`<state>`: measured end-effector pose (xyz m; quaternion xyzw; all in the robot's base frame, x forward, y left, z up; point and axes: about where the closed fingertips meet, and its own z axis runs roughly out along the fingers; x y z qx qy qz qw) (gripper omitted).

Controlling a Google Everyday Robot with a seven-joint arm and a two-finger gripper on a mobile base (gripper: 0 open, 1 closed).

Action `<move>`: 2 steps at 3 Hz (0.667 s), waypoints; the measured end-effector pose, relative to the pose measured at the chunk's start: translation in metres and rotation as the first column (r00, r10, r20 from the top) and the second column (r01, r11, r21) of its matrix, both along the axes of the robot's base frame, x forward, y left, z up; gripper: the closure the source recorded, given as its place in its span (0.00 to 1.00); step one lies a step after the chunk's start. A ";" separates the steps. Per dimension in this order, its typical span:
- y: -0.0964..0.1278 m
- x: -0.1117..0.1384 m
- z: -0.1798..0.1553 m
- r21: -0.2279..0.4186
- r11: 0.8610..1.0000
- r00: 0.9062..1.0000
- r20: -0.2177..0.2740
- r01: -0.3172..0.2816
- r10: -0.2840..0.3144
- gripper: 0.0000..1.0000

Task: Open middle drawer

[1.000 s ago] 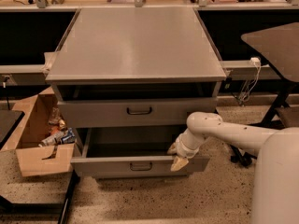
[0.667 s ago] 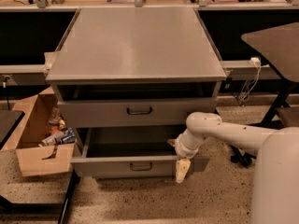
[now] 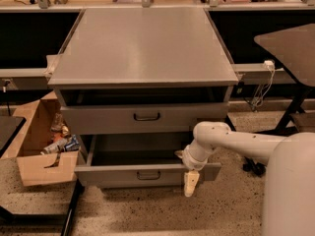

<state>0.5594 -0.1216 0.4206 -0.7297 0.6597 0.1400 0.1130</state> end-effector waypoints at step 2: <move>0.002 -0.038 -0.004 -0.017 0.999 0.999 -0.036 -0.030 0.029 0.20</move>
Offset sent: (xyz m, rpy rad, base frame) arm -0.0571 -0.0002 -0.0015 -0.0214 0.0498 0.0379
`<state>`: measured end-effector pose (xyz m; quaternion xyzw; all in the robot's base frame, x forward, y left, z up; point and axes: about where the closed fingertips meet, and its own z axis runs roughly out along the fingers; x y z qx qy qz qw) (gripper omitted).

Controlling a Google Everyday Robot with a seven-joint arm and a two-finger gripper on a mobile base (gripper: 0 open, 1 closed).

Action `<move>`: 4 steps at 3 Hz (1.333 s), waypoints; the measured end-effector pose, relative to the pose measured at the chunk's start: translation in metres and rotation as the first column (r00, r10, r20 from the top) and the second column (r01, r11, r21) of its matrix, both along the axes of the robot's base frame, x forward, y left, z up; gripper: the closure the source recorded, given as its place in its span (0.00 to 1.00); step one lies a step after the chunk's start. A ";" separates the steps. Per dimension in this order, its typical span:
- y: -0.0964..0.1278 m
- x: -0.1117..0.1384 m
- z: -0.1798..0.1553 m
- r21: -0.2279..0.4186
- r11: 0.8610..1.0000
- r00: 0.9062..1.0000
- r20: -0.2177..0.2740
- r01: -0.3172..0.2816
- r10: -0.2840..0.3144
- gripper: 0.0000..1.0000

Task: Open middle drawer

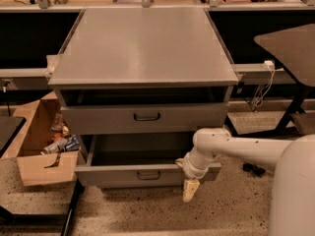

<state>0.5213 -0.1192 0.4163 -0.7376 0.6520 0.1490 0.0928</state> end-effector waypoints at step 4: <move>-0.001 -0.021 0.014 0.017 1.000 0.999 -0.028 -0.016 0.017 1.00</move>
Offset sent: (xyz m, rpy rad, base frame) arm -0.0444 -0.0058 0.0063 0.0429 0.0561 0.0268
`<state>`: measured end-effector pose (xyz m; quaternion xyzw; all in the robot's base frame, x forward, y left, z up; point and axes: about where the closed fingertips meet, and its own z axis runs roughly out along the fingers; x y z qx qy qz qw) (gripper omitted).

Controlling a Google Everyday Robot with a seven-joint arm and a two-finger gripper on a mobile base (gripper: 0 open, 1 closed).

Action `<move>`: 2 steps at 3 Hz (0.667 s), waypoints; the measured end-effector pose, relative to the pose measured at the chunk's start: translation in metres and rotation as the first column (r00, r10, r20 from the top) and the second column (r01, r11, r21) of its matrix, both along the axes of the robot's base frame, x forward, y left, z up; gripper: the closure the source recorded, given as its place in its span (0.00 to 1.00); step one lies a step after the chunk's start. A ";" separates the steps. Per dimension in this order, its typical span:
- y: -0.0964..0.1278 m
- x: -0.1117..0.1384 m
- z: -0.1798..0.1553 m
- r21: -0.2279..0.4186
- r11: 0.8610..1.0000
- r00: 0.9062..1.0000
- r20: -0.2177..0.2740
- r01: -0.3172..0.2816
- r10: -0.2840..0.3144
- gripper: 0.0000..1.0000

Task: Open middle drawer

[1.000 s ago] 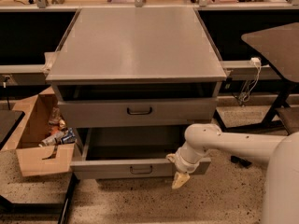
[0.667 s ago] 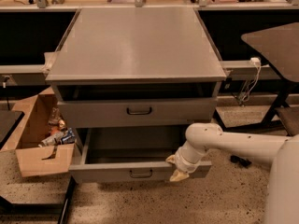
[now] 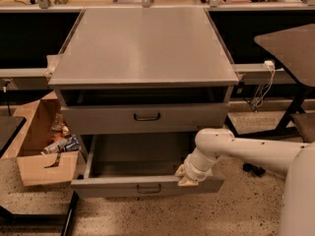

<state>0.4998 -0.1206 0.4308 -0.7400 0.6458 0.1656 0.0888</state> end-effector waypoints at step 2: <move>0.000 0.002 0.003 0.000 1.000 1.000 0.000 0.000 0.000 1.00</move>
Offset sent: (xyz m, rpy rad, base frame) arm -0.1166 0.0052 0.0180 0.2097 0.2089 0.0701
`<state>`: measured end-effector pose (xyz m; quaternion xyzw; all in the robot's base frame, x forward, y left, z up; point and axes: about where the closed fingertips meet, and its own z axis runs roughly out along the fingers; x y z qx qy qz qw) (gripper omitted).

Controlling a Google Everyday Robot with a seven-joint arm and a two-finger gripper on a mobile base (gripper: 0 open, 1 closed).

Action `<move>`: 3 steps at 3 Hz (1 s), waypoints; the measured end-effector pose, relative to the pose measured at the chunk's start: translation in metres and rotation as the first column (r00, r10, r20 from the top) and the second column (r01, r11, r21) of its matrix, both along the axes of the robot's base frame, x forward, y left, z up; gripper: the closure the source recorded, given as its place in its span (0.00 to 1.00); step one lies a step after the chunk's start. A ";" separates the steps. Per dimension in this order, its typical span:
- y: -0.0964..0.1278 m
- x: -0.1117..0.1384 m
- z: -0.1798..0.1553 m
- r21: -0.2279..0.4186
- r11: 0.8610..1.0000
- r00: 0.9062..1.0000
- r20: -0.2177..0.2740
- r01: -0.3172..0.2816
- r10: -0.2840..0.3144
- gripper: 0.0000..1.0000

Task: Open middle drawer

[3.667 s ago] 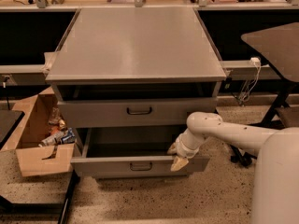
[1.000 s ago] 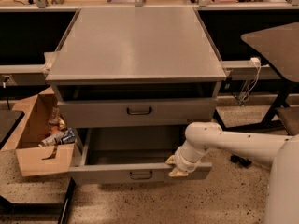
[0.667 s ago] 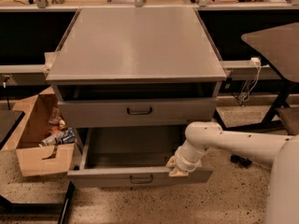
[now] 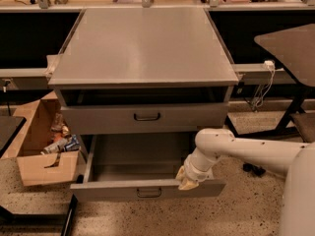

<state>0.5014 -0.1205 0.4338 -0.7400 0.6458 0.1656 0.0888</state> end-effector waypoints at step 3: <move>0.004 -0.034 -0.001 0.082 0.996 0.997 -0.079 -0.019 0.026 0.74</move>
Offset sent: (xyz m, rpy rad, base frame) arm -0.1276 0.0074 0.0020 0.2540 0.2586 0.0773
